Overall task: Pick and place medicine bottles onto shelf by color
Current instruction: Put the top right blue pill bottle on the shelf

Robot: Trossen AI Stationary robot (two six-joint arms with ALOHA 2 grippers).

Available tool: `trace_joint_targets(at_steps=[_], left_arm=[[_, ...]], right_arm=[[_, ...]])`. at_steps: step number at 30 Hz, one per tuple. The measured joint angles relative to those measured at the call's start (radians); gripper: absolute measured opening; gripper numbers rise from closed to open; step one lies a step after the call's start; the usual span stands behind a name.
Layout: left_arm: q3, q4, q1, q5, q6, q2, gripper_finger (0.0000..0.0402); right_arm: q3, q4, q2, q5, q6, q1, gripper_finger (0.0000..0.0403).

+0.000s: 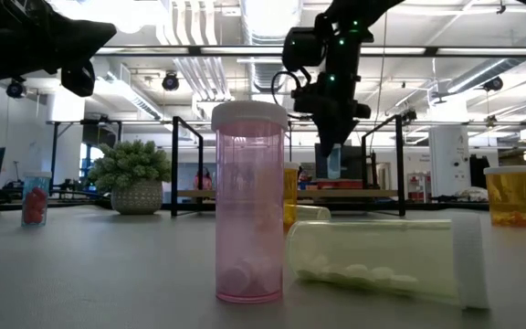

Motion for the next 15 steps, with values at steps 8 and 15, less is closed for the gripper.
trace_joint_targets(at_steps=[8,15], left_arm=[[0.000,0.000,0.000,0.000,0.000,0.000,0.0000],[0.000,0.000,0.000,0.000,0.000,0.000,0.0000]], right_arm=[[0.000,0.067,0.000,0.068,-0.251,-0.122,0.0116],[0.000,0.110,0.000,-0.052,-0.333,-0.234,0.0116]])
